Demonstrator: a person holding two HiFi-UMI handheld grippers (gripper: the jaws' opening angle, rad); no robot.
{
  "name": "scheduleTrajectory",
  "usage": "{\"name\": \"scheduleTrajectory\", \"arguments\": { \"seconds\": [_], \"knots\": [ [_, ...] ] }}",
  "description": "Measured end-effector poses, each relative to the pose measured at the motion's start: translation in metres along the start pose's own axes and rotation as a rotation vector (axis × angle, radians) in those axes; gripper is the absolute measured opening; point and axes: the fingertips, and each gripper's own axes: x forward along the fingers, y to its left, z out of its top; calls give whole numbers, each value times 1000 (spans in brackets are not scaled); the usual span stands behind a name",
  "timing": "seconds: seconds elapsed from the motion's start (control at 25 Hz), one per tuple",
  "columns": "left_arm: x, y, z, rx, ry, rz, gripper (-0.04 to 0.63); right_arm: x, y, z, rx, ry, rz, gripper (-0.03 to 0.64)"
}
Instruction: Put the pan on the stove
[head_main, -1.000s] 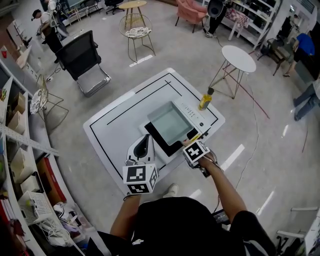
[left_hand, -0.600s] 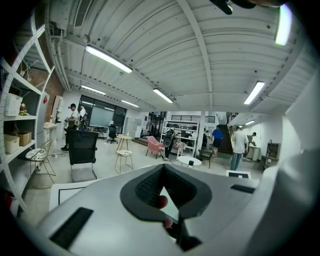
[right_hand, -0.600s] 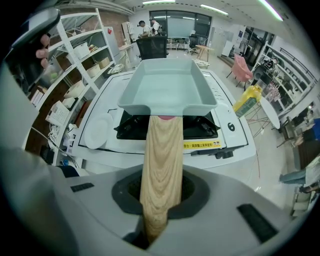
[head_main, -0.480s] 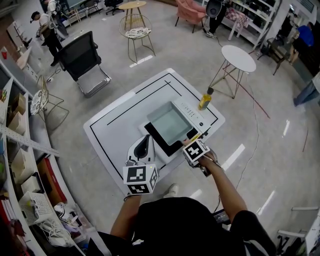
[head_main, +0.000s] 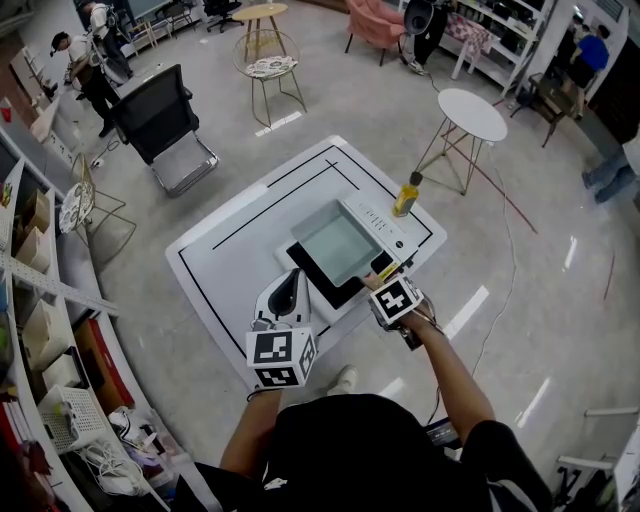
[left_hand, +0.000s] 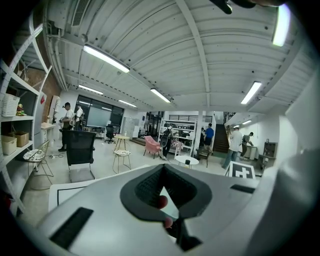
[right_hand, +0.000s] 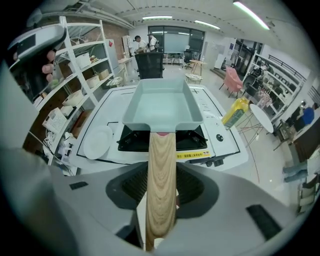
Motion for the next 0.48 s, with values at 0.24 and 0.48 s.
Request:
{"name": "scheduleTrajectory", "arguments": {
  "seconds": [0.24,0.48],
  "knots": [
    [-11,-2,0,10,-5,-17,5,-20,9,9,69,-99,26,141],
    [-29,-12,1,24,-16,-51,5,-63,12,30,106,-255,-28,140]
  ]
}}
